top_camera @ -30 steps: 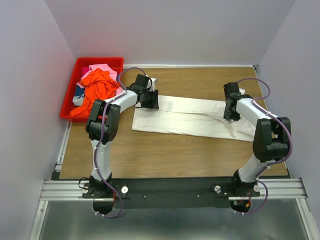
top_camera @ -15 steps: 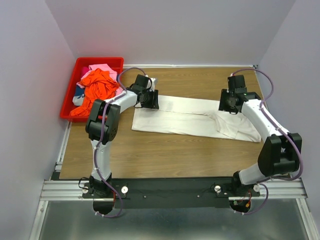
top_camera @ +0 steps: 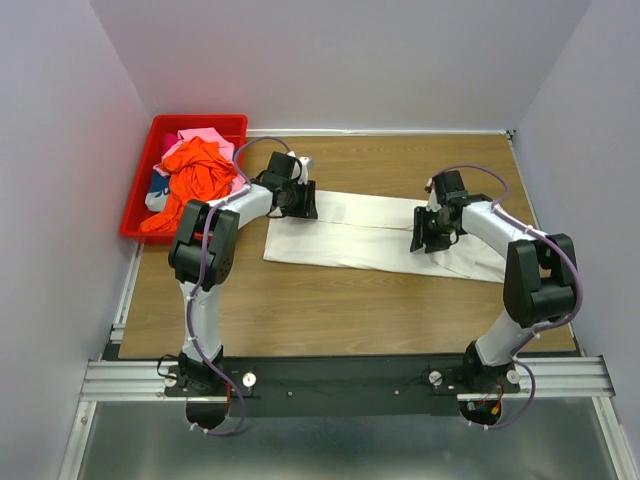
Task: Fold and stack the t-shirts
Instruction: Fold the tshirt
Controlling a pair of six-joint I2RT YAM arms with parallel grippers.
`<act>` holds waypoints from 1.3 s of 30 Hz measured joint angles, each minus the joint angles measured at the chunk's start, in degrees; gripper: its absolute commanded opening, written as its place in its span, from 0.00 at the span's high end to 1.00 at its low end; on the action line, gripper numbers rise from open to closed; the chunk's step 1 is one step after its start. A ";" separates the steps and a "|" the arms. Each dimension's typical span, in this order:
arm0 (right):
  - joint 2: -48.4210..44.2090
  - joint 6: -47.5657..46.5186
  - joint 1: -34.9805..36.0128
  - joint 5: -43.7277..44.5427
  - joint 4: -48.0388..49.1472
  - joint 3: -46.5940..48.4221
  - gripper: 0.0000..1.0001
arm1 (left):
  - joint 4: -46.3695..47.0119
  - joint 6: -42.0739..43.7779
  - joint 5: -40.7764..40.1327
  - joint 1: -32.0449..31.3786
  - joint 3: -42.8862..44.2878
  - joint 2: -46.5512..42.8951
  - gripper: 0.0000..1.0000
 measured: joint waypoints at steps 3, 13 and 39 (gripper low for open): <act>1.49 0.92 0.00 1.73 0.24 0.00 0.48 | 0.46 0.00 0.00 0.00 -0.44 -0.20 0.46; 3.23 3.30 -0.11 13.29 0.90 0.02 0.46 | 1.25 0.00 0.02 0.00 -1.46 -0.76 0.46; 9.51 0.61 -1.38 28.50 1.31 5.84 0.96 | 1.09 0.07 0.00 0.00 -1.57 -0.87 0.46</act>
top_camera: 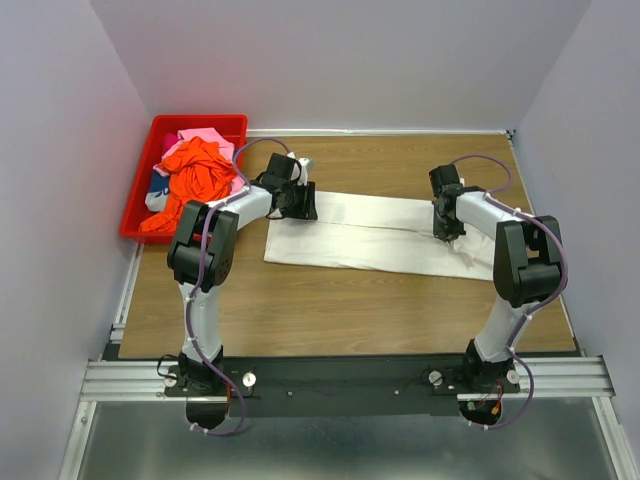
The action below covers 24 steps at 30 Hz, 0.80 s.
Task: Fold and stack the t-shirts
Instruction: Fold the tshirt
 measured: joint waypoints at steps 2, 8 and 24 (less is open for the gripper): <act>0.00 -0.52 0.00 0.04 -0.02 0.22 0.98 | -0.11 0.02 0.00 0.00 0.04 0.00 0.46; -0.09 -1.40 -0.39 -2.25 -3.52 3.85 0.98 | -1.20 0.31 -0.02 0.00 0.52 0.00 0.46; 0.15 -4.81 -1.90 -26.58 -18.14 11.52 0.46 | -5.42 2.62 -0.02 0.04 2.34 0.37 0.46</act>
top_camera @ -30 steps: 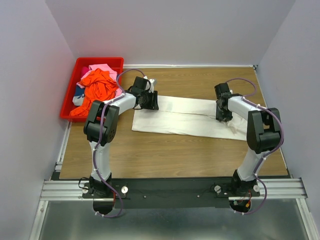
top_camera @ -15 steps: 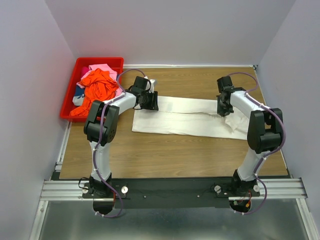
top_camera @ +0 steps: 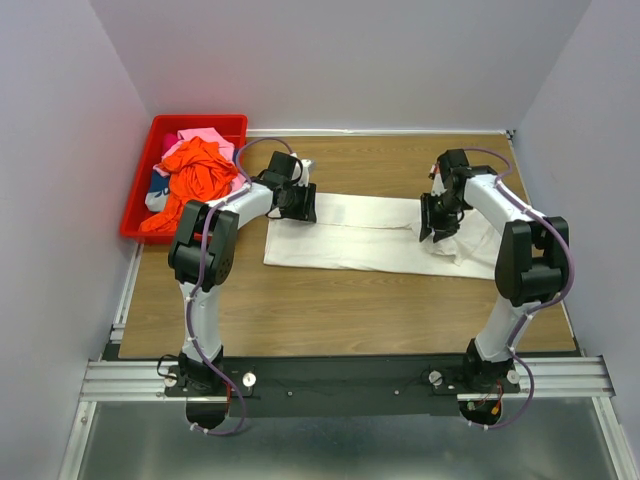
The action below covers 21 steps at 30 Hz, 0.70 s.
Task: Fold and stack the t-shirts
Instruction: Fold the tshirt
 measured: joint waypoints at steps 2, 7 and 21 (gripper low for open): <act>0.00 -0.24 -0.11 -1.51 -0.42 -0.02 0.40 | 0.00 0.02 0.00 0.02 0.00 0.00 0.46; -0.24 1.40 -2.49 -1.66 -0.79 -0.61 0.39 | 0.00 0.00 -0.02 0.07 0.00 0.00 0.46; -15.43 11.43 -15.50 5.86 3.63 -14.78 0.58 | -2.64 0.46 -1.77 -0.15 2.38 0.00 0.46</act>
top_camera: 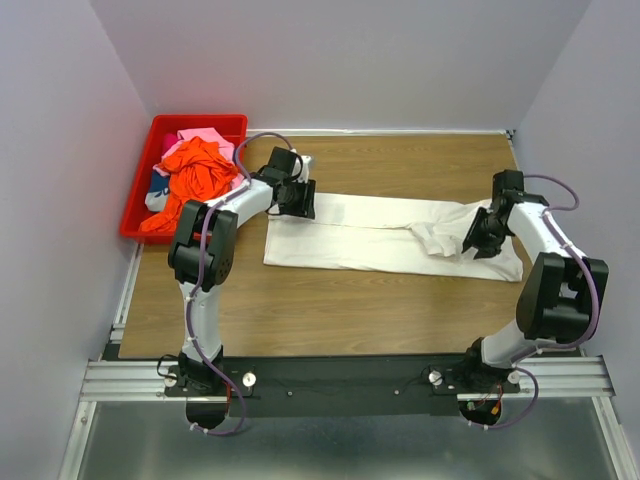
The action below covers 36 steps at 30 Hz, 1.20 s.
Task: Fold and stack the t-shirts
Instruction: Fold the tshirt
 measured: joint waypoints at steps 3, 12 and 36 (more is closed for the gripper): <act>0.26 0.96 -0.02 0.15 1.25 -3.69 0.60 | -0.02 0.17 0.02 -0.26 0.11 -0.02 0.46; 2.03 1.86 -0.02 0.15 6.05 -5.66 0.65 | -0.15 0.33 0.02 -0.55 -0.11 -0.02 0.46; 7.02 2.21 0.00 -0.87 13.38 -7.17 0.91 | 0.37 0.26 0.02 -0.55 -2.01 -0.48 0.46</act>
